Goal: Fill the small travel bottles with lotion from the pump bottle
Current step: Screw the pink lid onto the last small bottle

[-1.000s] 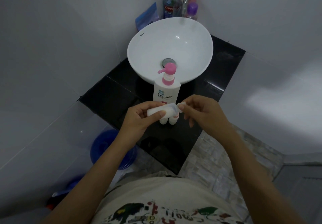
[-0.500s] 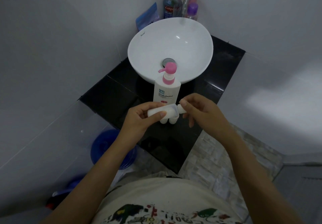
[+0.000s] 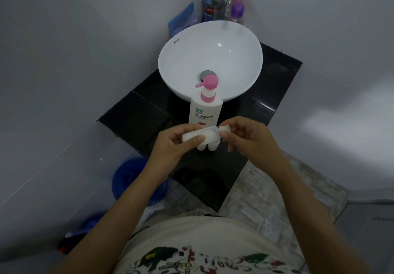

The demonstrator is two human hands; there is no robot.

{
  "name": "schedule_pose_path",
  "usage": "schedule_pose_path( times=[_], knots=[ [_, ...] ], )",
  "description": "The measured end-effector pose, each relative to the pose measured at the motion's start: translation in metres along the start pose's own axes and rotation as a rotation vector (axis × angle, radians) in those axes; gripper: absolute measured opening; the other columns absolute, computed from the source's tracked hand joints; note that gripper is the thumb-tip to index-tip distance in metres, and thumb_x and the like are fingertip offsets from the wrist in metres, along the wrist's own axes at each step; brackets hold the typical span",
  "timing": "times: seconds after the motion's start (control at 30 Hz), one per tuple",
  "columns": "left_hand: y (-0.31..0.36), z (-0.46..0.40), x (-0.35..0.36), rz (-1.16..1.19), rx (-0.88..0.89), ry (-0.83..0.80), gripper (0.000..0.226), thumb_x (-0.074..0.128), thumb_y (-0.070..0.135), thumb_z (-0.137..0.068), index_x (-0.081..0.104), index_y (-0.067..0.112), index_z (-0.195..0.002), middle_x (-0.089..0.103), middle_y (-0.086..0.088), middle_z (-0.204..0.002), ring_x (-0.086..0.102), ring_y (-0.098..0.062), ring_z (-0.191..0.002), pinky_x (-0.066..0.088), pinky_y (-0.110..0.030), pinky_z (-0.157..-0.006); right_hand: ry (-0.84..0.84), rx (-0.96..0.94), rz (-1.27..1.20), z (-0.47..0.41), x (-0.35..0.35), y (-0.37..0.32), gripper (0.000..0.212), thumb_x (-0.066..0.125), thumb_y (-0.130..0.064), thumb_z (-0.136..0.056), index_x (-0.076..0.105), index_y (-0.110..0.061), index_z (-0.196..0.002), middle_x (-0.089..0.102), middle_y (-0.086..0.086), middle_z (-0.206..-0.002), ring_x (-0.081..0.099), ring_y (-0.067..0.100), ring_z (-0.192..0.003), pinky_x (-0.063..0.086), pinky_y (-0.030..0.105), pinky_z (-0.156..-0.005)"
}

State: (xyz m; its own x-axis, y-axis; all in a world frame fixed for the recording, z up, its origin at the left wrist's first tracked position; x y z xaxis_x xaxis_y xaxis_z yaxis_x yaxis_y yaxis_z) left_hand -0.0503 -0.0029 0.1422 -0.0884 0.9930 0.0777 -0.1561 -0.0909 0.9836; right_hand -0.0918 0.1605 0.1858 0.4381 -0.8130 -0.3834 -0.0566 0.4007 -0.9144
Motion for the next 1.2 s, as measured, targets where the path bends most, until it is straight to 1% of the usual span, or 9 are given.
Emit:
schedule_pose_path(
  times=[0.2, 0.37, 0.57, 0.63, 0.7, 0.83, 1.0, 1.1, 1.2],
  knots=[
    [-0.001, -0.001, -0.001, 0.013, 0.025, 0.017, 0.025, 0.068, 0.003, -0.079, 0.068, 0.009, -0.103, 0.070, 0.005, -0.104, 0.066, -0.002, -0.096, 0.052, -0.014, -0.076, 0.133, 0.116, -0.124, -0.001, 0.005, 0.013, 0.012, 0.060, -0.018, -0.088, 0.067, -0.010, -0.092, 0.061, 0.000, -0.063, 0.049, 0.002, -0.042, 0.039, 0.009, -0.043],
    [-0.005, -0.003, -0.004, 0.048, 0.035, 0.043, 0.027, 0.068, 0.000, -0.077, 0.068, 0.005, -0.103, 0.071, 0.003, -0.101, 0.067, -0.003, -0.094, 0.052, -0.015, -0.076, 0.166, 0.174, -0.213, -0.004, 0.010, 0.019, 0.017, 0.060, -0.017, -0.088, 0.066, -0.001, -0.093, 0.058, 0.003, -0.060, 0.046, 0.002, -0.038, 0.038, 0.010, -0.039],
    [-0.009, -0.005, -0.007, -0.004, 0.063, 0.018, 0.031, 0.072, 0.011, -0.072, 0.069, 0.005, -0.102, 0.072, 0.002, -0.100, 0.067, -0.006, -0.094, 0.053, -0.017, -0.077, 0.170, 0.195, -0.248, -0.011, 0.014, 0.023, 0.021, 0.062, -0.017, -0.087, 0.065, 0.002, -0.093, 0.057, 0.004, -0.057, 0.045, 0.001, -0.036, 0.036, 0.009, -0.039],
    [-0.011, -0.008, -0.009, -0.079, 0.059, -0.010, 0.032, 0.074, 0.013, -0.072, 0.069, 0.006, -0.103, 0.071, -0.001, -0.101, 0.067, -0.009, -0.094, 0.054, -0.020, -0.079, 0.165, 0.188, -0.211, -0.015, 0.015, 0.026, 0.020, 0.065, -0.017, -0.085, 0.066, 0.000, -0.093, 0.059, 0.007, -0.062, 0.047, 0.001, -0.039, 0.037, 0.009, -0.040],
    [-0.017, -0.012, -0.012, -0.234, 0.044, -0.053, 0.032, 0.078, 0.015, -0.071, 0.069, 0.015, -0.102, 0.071, 0.004, -0.100, 0.066, -0.008, -0.094, 0.055, -0.022, -0.081, 0.145, 0.178, -0.145, -0.019, 0.018, 0.030, 0.020, 0.071, -0.018, -0.080, 0.066, -0.004, -0.093, 0.063, 0.008, -0.069, 0.052, 0.003, -0.047, 0.041, 0.010, -0.045],
    [-0.038, -0.023, -0.011, -0.502, 0.004, -0.118, 0.037, 0.081, 0.022, -0.069, 0.068, 0.026, -0.103, 0.071, 0.011, -0.097, 0.064, -0.001, -0.092, 0.053, -0.023, -0.083, 0.081, 0.106, 0.059, -0.026, 0.027, 0.037, 0.030, 0.078, -0.019, -0.073, 0.062, -0.020, -0.099, 0.065, 0.004, -0.078, 0.056, 0.004, -0.062, 0.048, 0.013, -0.061],
    [-0.073, -0.044, -0.018, -0.586, -0.050, -0.052, 0.033, 0.080, 0.016, -0.072, 0.066, 0.021, -0.101, 0.069, 0.009, -0.094, 0.064, -0.001, -0.088, 0.053, -0.019, -0.080, 0.177, 0.154, 0.131, -0.028, 0.015, 0.049, 0.021, 0.074, -0.029, -0.076, 0.064, -0.021, -0.093, 0.063, 0.000, -0.075, 0.056, 0.006, -0.064, 0.045, 0.014, -0.061],
    [-0.088, -0.053, -0.023, -0.626, -0.066, -0.011, 0.032, 0.078, 0.012, -0.073, 0.064, 0.019, -0.102, 0.064, 0.012, -0.091, 0.059, 0.005, -0.085, 0.047, -0.010, -0.077, 0.211, 0.196, 0.174, -0.026, 0.006, 0.059, 0.013, 0.072, -0.032, -0.079, 0.064, -0.024, -0.086, 0.065, -0.003, -0.075, 0.058, 0.006, -0.064, 0.046, 0.015, -0.059],
    [-0.100, -0.062, -0.028, -0.634, -0.052, 0.026, 0.033, 0.077, 0.008, -0.073, 0.064, 0.017, -0.102, 0.063, 0.009, -0.094, 0.058, 0.000, -0.087, 0.043, -0.007, -0.075, 0.222, 0.240, 0.195, -0.023, 0.001, 0.070, 0.013, 0.071, -0.033, -0.080, 0.064, -0.024, -0.086, 0.064, -0.005, -0.076, 0.059, 0.006, -0.067, 0.046, 0.018, -0.061]
  ],
)
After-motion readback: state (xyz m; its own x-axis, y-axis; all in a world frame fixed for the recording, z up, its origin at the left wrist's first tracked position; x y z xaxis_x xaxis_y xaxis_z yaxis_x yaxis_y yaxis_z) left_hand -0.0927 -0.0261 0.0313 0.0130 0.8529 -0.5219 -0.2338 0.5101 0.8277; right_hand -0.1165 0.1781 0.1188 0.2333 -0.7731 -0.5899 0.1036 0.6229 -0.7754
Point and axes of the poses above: each hand's wrist, its own z-axis away from the middle knuckle, its own x-axis out of the palm, y = z × x, the point moved 7 cm from there along -z, towards the middle knuckle
